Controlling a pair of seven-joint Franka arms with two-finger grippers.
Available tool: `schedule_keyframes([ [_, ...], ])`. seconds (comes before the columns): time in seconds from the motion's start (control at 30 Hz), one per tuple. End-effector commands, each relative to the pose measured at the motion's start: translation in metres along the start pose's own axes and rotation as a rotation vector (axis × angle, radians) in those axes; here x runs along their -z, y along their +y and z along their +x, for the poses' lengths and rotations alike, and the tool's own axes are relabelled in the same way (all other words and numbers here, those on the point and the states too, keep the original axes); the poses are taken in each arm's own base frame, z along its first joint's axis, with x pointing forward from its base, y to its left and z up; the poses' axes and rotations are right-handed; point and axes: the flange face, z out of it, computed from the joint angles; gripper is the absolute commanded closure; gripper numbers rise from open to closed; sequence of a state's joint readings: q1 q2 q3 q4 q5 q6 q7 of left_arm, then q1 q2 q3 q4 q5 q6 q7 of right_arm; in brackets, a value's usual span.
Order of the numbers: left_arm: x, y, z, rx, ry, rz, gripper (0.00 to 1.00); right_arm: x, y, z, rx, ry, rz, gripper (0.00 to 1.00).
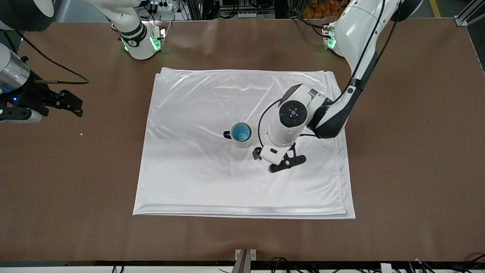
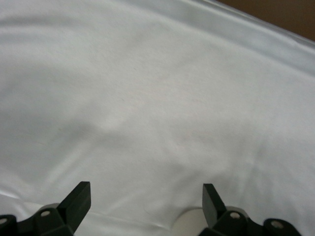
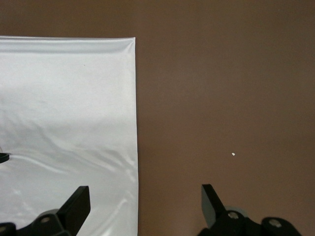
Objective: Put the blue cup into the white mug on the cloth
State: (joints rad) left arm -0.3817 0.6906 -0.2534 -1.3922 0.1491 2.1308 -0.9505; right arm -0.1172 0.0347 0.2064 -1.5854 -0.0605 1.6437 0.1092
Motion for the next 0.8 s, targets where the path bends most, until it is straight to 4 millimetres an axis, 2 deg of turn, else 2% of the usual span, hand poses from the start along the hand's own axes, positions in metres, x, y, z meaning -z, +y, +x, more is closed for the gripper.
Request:
schedule_keyframes([
  [0.0, 0.030, -0.041, 0.034, -0.052, 0.018, 0.046, 0.00, 0.002, -0.003, -0.007, -0.016, -0.001, 0.012, 0.00],
  [0.27, 0.061, -0.127, 0.104, -0.103, 0.021, 0.069, 0.00, -0.001, -0.002, -0.007, -0.021, -0.001, 0.012, 0.00],
  [0.37, 0.077, -0.158, 0.124, -0.134, 0.026, 0.074, 0.00, -0.001, -0.002, -0.007, -0.021, 0.002, 0.013, 0.00],
  [0.43, 0.085, -0.186, 0.139, -0.155, 0.018, 0.086, 0.00, -0.001, -0.003, -0.007, -0.019, 0.002, 0.014, 0.00],
  [0.6, 0.111, -0.243, 0.165, -0.229, 0.011, 0.078, 0.00, -0.001, -0.003, -0.005, -0.019, 0.014, 0.016, 0.01],
  [0.67, 0.120, -0.255, 0.169, -0.243, 0.014, 0.077, 0.00, 0.000, -0.002, -0.006, -0.021, 0.015, 0.016, 0.01],
  [0.77, 0.141, -0.260, 0.166, -0.237, 0.024, 0.075, 0.00, -0.001, -0.003, -0.005, -0.019, 0.016, 0.016, 0.01],
])
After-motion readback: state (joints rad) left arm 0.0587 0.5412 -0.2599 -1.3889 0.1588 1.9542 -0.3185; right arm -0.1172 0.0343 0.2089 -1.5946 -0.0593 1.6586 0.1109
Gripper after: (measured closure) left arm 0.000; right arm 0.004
